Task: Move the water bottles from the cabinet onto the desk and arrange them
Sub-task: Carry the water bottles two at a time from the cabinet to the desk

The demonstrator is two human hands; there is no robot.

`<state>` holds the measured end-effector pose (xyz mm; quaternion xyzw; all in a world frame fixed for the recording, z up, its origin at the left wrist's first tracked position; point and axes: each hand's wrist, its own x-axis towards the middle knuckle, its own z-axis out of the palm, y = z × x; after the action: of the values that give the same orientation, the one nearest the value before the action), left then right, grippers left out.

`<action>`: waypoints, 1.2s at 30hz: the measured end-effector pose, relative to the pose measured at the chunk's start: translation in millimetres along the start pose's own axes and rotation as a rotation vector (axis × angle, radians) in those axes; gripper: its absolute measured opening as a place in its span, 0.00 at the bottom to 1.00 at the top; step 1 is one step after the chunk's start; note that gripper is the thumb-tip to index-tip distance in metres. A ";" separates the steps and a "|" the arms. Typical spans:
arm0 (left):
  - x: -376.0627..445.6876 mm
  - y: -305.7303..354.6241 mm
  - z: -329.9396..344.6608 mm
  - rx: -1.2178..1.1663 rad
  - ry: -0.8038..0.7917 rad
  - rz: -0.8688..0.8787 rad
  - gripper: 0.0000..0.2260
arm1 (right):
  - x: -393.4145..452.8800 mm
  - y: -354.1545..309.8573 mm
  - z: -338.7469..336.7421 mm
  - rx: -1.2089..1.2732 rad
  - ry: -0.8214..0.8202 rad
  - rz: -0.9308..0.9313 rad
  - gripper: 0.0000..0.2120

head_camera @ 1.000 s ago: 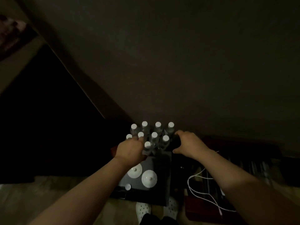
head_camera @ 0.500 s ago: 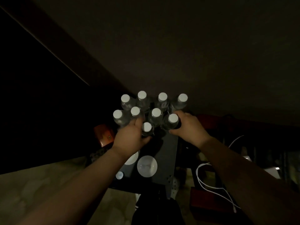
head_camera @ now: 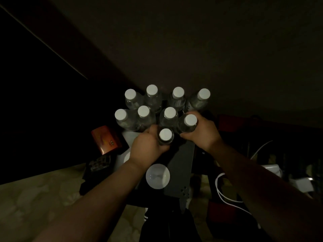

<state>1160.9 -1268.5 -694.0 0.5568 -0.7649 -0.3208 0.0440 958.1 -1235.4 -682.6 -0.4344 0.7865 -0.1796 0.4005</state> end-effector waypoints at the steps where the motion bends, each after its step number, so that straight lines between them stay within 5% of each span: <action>1: -0.1 1.2 1.4 -0.014 0.007 0.002 0.27 | -1.4 0.1 0.5 0.006 0.008 0.001 0.32; 16: -33.4 58.2 -108.8 0.073 0.018 0.239 0.23 | -95.3 -54.2 -53.2 0.070 0.148 -0.002 0.28; 27: -105.9 204.8 -302.6 0.214 0.031 0.494 0.27 | -246.2 -164.5 -197.7 0.117 0.358 -0.030 0.29; 36: -194.8 331.2 -386.7 0.181 -0.035 0.739 0.28 | -405.4 -201.4 -306.8 0.106 0.551 -0.002 0.26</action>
<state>1125.6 -1210.3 -153.2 0.2393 -0.9401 -0.2238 0.0944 948.0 -1032.4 -174.9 -0.3484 0.8549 -0.3323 0.1933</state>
